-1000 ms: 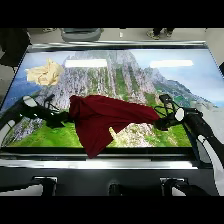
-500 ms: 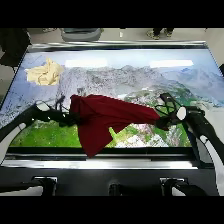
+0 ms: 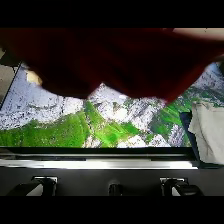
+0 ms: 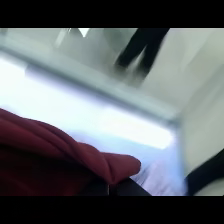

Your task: Fold the shirts.

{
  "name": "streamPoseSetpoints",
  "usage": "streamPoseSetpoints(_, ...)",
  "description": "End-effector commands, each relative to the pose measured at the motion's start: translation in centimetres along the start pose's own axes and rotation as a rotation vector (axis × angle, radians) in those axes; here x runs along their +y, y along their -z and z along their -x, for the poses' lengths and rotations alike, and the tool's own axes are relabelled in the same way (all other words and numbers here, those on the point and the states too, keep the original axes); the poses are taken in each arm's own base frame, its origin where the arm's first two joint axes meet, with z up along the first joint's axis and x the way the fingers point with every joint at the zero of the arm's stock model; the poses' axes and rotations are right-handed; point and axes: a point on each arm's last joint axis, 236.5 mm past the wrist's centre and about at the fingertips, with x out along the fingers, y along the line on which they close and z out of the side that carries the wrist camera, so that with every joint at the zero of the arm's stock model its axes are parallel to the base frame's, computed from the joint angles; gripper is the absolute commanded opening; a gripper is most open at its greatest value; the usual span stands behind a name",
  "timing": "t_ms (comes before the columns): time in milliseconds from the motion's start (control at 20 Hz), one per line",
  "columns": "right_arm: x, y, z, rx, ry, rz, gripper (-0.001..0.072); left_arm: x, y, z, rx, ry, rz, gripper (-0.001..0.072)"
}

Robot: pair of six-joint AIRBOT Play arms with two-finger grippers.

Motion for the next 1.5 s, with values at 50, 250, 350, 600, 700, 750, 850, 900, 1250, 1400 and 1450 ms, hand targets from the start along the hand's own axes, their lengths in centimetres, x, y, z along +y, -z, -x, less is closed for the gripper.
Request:
streamPoseSetpoints(50,-7.9,-7.4,17.1,-0.298,0.222,-0.031,0.0046,-7.0,-7.6,13.4,-0.301,-0.035,-0.087,0.0028)
streamPoseSetpoints(250,-7.8,-5.4,19.7,-0.25,0.215,-0.046,0.0046,-7.7,-6.0,14.9,-0.287,-0.036,-0.08,0.0029)
streamPoseSetpoints(350,-7.5,-4.5,19.3,-0.209,0.2,-0.049,0.0046,-7.7,-5.9,14.9,-0.28,-0.037,-0.077,0.0028)
streamPoseSetpoints(600,-3.4,1.7,13.8,0.12,0.035,-0.017,0.0046,-1.9,1.3,10.4,0.061,-0.171,-0.045,0.0028)
streamPoseSetpoints(700,1.8,8.1,9.4,0.422,-0.176,0.076,0.0046,2.6,6.8,6.9,0.284,-0.236,-0.003,0.0029)
streamPoseSetpoints(750,4.5,11.4,6.9,0.557,-0.28,0.117,0.0046,4.8,9.8,4.7,0.382,-0.245,0.021,0.003)
streamPoseSetpoints(850,8.8,17.1,1.2,0.71,-0.395,0.138,0.0045,9.1,16.3,0.7,0.547,-0.262,0.083,0.003)
streamPoseSetpoints(900,10.6,19.6,-1.9,0.739,-0.419,0.14,0.0046,11.5,20.0,-1.6,0.611,-0.28,0.135,0.003)
streamPoseSetpoints(1250,20.0,28.3,-19.0,0.696,-0.424,-0.113,0.0048,21.6,36.7,-12.2,0.804,-0.315,0.358,0.0031)
streamPoseSetpoints(1400,22.8,30.2,-22.1,0.682,-0.428,-0.253,0.0047,22.3,41.4,-13.8,0.871,-0.297,0.466,0.0031)
streamPoseSetpoints(1450,23.6,30.9,-22.6,0.696,-0.429,-0.305,0.0047,22.3,42.8,-14.1,0.898,-0.296,0.485,0.0031)
